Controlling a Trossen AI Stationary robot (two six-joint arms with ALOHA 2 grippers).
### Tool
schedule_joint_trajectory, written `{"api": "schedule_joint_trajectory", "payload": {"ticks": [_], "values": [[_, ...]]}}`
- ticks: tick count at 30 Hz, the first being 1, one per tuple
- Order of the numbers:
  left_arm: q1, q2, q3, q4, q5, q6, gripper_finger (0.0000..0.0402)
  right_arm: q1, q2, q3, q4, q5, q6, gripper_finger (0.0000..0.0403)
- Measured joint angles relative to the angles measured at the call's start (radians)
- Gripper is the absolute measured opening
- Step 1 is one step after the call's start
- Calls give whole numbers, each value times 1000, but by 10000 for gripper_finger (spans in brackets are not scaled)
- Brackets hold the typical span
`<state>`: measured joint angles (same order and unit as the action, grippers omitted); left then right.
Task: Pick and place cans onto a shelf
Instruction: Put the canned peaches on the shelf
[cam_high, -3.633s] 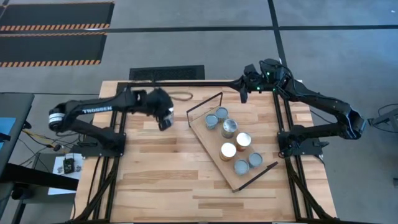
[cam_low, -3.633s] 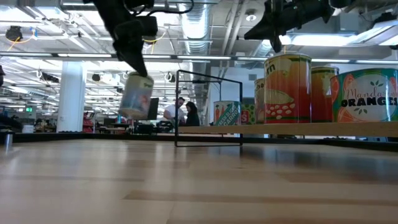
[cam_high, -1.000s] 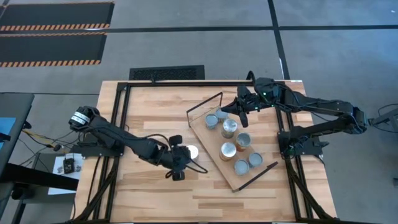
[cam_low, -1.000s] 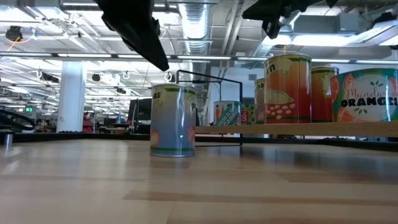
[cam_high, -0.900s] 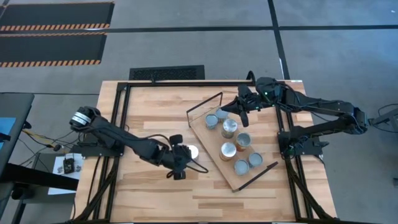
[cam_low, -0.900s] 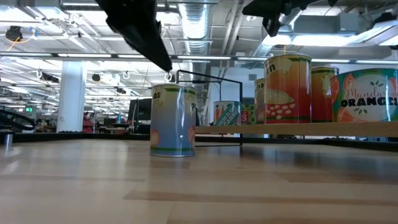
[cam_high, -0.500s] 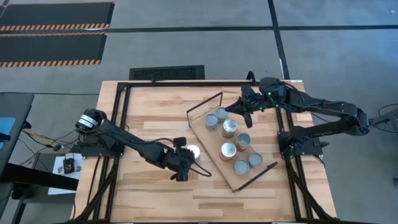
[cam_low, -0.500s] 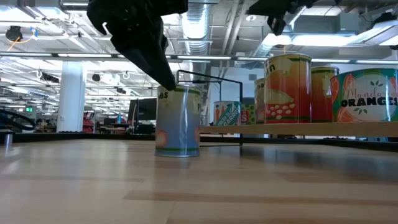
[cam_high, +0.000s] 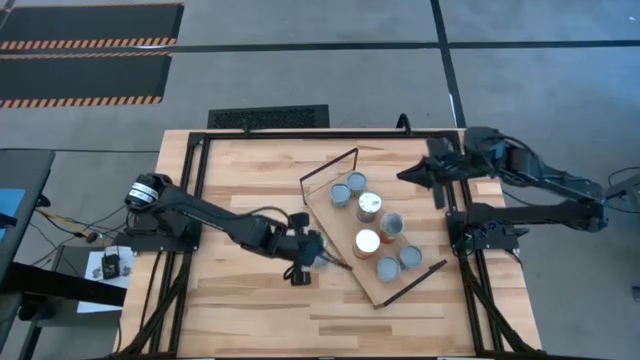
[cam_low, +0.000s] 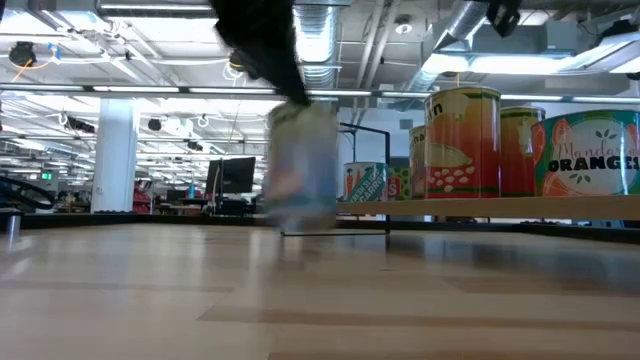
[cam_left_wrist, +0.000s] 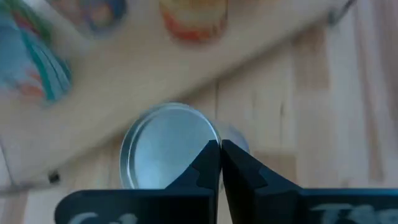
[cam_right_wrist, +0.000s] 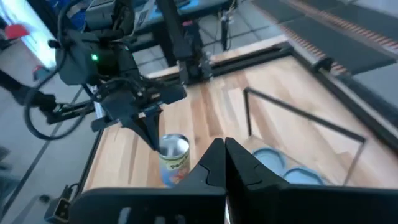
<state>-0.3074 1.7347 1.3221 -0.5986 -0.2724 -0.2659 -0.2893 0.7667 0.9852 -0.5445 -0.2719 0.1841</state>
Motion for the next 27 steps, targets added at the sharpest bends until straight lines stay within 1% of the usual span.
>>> {"api": "schedule_joint_trajectory", "payload": {"ticks": [6, 9, 13, 17, 24, 27], "values": [[50, -2, 138, -46, -23, 74, 0, 0, -84, 0, -36, 44, 3, 8], [81, -3, 175, -67, -35, 104, 0, 0, -104, 0, -42, 56, 21, 8], [131, 2, 188, -7, -33, 166, 0, 0, -114, 0, -57, 69, 27, 8], [161, 4, 187, 45, 1, 223, 0, 0, -114, 0, -57, 69, 28, 8], [185, 4, 188, 41, 24, 247, 0, 0, -111, 0, -57, 69, 27, 8], [185, 32, 215, 10, 33, 248, 0, 0, -111, 0, -55, 69, 27, 8]]}}
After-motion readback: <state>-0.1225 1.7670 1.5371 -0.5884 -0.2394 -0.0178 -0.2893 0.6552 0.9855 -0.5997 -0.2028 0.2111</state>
